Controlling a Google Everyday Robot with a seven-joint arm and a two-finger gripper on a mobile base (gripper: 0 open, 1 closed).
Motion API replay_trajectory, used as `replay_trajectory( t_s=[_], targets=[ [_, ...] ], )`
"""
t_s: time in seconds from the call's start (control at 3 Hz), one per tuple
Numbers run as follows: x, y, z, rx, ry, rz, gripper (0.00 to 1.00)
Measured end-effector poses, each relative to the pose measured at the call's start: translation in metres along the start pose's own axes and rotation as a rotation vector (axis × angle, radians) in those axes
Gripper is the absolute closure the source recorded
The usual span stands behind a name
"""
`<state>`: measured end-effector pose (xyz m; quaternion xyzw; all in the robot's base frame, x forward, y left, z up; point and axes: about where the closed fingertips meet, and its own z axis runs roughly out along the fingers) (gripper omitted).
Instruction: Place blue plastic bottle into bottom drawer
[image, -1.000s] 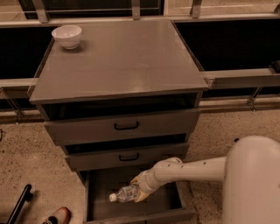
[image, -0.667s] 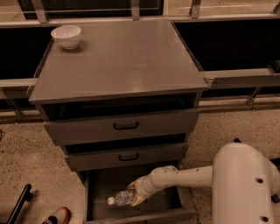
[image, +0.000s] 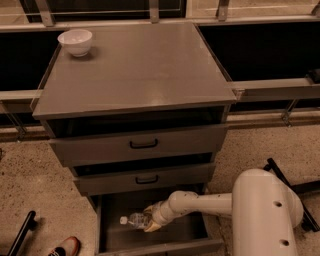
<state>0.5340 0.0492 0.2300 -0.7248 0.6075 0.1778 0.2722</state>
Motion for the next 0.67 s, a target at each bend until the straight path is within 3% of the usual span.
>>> replay_trajectory(
  t_s=[0.33,0.67],
  targets=[
    [0.0,0.0,-0.0001,-0.001,0.0,0.0,0.0],
    [0.0,0.0,-0.0001,-0.001,0.0,0.0,0.0]
  ],
)
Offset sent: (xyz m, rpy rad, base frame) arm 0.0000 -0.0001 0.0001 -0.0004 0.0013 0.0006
